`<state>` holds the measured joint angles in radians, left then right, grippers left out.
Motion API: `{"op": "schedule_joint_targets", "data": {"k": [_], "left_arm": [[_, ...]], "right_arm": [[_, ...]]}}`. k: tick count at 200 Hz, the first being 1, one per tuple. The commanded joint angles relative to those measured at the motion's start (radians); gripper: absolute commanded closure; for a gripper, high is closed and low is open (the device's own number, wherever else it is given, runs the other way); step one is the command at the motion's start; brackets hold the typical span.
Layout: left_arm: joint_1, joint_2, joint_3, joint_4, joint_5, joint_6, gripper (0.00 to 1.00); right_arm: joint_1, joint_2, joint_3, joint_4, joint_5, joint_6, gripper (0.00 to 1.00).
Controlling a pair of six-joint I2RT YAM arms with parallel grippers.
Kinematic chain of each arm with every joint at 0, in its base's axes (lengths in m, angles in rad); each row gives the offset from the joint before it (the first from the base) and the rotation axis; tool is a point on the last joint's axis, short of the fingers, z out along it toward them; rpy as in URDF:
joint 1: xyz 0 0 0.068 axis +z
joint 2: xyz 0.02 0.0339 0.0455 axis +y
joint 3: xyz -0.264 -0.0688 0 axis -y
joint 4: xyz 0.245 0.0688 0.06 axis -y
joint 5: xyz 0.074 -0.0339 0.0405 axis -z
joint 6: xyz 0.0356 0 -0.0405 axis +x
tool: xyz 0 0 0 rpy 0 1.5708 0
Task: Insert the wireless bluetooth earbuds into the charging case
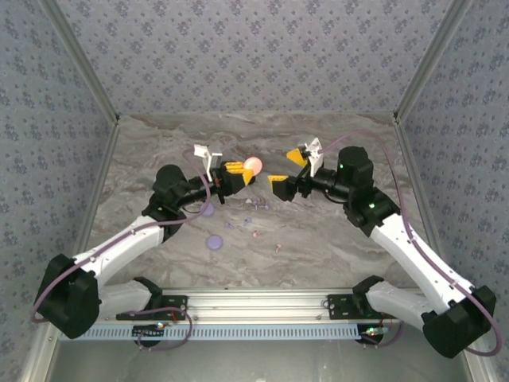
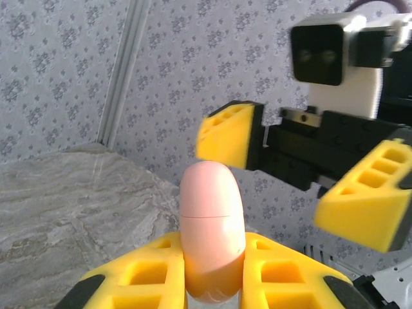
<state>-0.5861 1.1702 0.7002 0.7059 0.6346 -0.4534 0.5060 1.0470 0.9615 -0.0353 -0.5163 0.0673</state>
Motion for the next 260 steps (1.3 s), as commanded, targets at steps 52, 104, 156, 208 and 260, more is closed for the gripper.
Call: {"op": "schedule_joint_targets", "data": {"k": [52,104,156,208,260], "left_arm": [[-0.029,-0.029,0.010,0.006,0.016,0.076,1.00],[-0.032,-0.032,0.011,0.003,0.023,0.085,1.00],[-0.037,-0.037,0.017,-0.011,0.025,0.094,1.00],[-0.039,-0.038,0.023,-0.036,0.019,0.106,1.00],[-0.044,-0.043,0.026,-0.054,0.016,0.118,1.00]], "right_arm": [[-0.005,0.092,0.106,0.027,-0.028,0.030,0.00],[-0.005,0.131,0.142,0.005,-0.003,0.022,0.01],[-0.013,0.179,0.193,-0.045,0.028,0.029,0.04],[-0.027,0.199,0.222,-0.070,0.021,0.044,0.05],[-0.050,0.185,0.223,-0.094,0.004,0.061,0.04]]}}
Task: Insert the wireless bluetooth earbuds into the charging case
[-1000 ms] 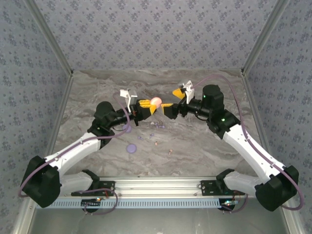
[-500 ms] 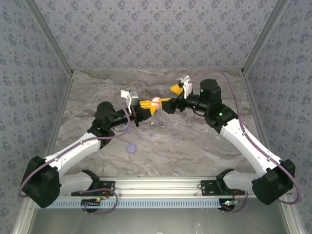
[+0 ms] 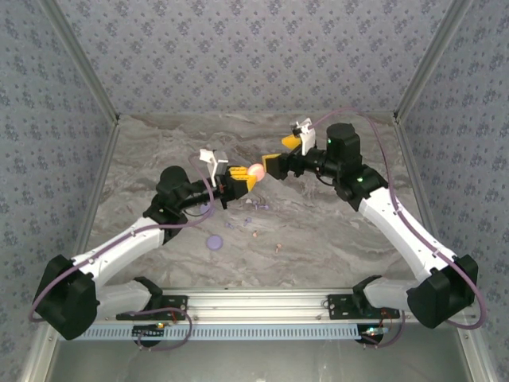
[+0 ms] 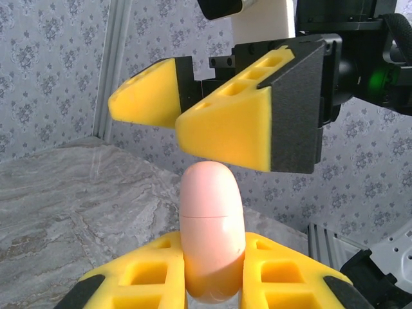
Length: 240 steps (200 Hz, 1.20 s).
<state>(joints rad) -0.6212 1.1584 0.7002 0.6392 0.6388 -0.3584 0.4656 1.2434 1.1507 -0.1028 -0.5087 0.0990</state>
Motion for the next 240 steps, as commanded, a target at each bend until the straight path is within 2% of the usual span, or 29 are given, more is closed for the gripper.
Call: {"op": "schedule_joint_targets", "data": {"k": [1,36,75,101,163,240], "left_arm": [[-0.009,-0.031,0.026,0.013,0.012,0.024,1.00],[-0.012,-0.032,0.031,-0.003,0.005,0.033,1.00],[-0.012,-0.039,0.024,-0.024,-0.026,0.047,1.00],[-0.012,-0.032,0.027,-0.018,-0.032,0.047,1.00],[-0.011,-0.026,0.029,-0.013,-0.028,0.037,1.00],[-0.018,-0.030,0.028,-0.009,-0.011,0.037,1.00]], "right_arm": [[-0.010,-0.010,0.033,-0.025,-0.005,0.030,0.04],[-0.011,0.001,0.032,-0.013,-0.034,0.041,0.05],[-0.011,-0.067,-0.023,0.020,-0.075,0.025,0.00],[0.000,-0.078,-0.059,0.034,-0.115,0.025,0.00],[0.037,-0.024,-0.064,0.036,-0.096,0.013,0.00],[0.018,0.026,-0.012,0.007,-0.042,0.024,0.00]]}}
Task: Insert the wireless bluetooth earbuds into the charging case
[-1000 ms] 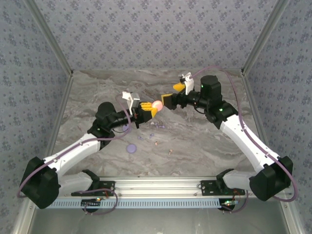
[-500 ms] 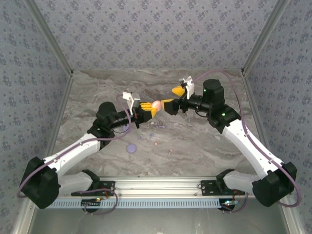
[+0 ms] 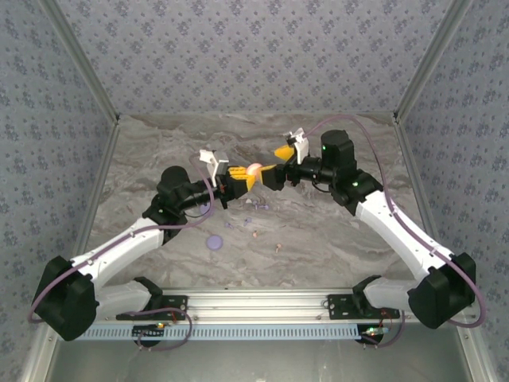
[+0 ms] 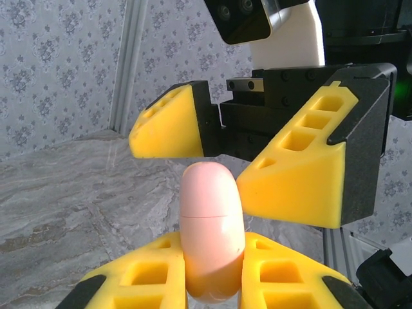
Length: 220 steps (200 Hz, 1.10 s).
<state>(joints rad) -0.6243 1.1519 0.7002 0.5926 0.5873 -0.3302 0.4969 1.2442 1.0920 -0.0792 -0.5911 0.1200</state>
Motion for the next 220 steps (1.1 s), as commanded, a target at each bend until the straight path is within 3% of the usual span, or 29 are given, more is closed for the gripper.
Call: {"op": "schedule_joint_targets", "data": {"k": [1,83,130,155,181,220], "left_arm": [[-0.015,-0.024,0.028,0.038,0.042,0.009,1.00],[-0.023,-0.028,0.031,0.023,0.043,0.021,1.00],[-0.023,-0.053,0.015,-0.034,-0.022,0.061,1.00],[-0.023,-0.077,-0.014,-0.051,-0.084,0.079,1.00],[-0.023,-0.127,-0.061,-0.067,-0.168,0.094,1.00],[-0.023,-0.238,-0.142,-0.121,-0.344,0.133,1.00]], "right_arm": [[-0.014,0.026,0.047,-0.017,0.040,0.003,0.00],[-0.034,0.060,0.091,-0.045,0.011,0.010,0.00],[-0.089,-0.042,0.067,-0.081,-0.003,0.030,0.00],[-0.098,-0.075,0.054,-0.180,0.068,0.026,0.01],[-0.091,-0.071,0.018,-0.295,0.160,0.037,0.10],[0.025,-0.017,-0.063,-0.424,0.333,0.094,0.21]]}}
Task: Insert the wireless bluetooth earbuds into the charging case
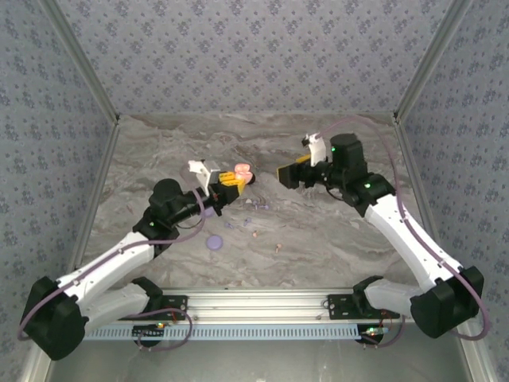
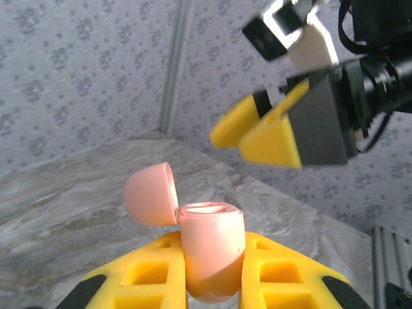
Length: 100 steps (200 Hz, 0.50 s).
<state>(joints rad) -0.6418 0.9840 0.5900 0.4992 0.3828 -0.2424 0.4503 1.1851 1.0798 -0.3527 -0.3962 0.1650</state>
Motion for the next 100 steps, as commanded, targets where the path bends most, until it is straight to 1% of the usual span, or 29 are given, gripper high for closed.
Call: {"op": "schedule_joint_targets", "data": {"k": [1,18,44,67,90,100], "left_arm": [[-0.005,-0.073,-0.032,-0.028,-0.144,0.045,1.00],[-0.005,-0.121,-0.063,-0.042,-0.209,0.055,1.00],[-0.006,-0.176,-0.089,-0.060,-0.261,0.069,1.00],[-0.004,-0.204,-0.094,-0.076,-0.278,0.075,1.00],[-0.004,-0.210,-0.098,-0.077,-0.281,0.075,1.00],[-0.003,-0.208,-0.099,-0.076,-0.282,0.075,1.00]], "right_arm": [[0.076,0.045,-0.054,-0.153,0.140,0.052,0.21],[0.127,0.084,-0.090,-0.175,0.169,0.091,0.26],[0.212,0.153,-0.137,-0.176,0.198,0.151,0.30],[0.260,0.220,-0.144,-0.222,0.237,0.195,0.33],[0.299,0.270,-0.155,-0.244,0.248,0.237,0.36],[0.314,0.288,-0.156,-0.282,0.261,0.253,0.37]]}}
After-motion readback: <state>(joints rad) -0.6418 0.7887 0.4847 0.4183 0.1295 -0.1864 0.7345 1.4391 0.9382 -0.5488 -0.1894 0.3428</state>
